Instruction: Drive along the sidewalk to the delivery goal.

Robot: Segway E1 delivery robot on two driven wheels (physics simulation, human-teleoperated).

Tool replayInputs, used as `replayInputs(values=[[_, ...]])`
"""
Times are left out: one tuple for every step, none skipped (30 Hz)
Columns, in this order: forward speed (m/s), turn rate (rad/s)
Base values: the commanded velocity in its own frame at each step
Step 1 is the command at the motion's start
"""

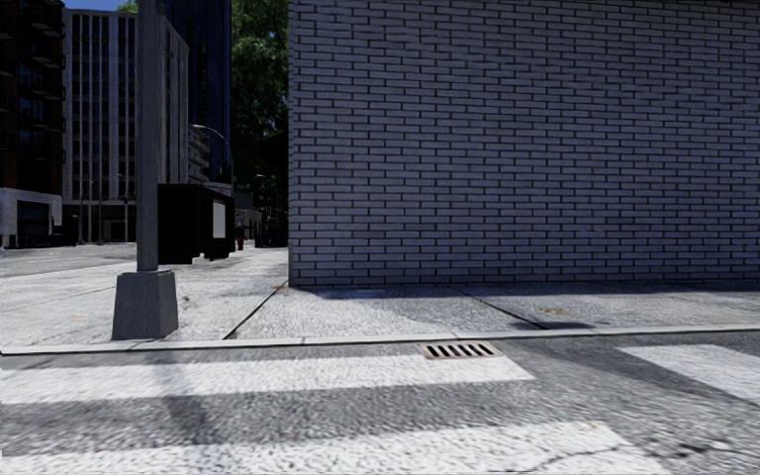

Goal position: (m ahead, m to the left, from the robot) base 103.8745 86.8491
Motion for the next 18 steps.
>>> replayInputs(values=[[1.11,0.29],[1.12,0.29],[1.12,0.29],[1.13,0.29],[1.13,0.29],[1.13,0.29],[1.14,0.29],[1.14,0.29],[1.18,0.29],[1.26,0.29],[1.29,0.29],[1.29,0.29],[1.31,0.29],[1.31,0.29],[1.31,0.29],[1.31,0.29],[1.31,0.29],[1.31,0.29]])
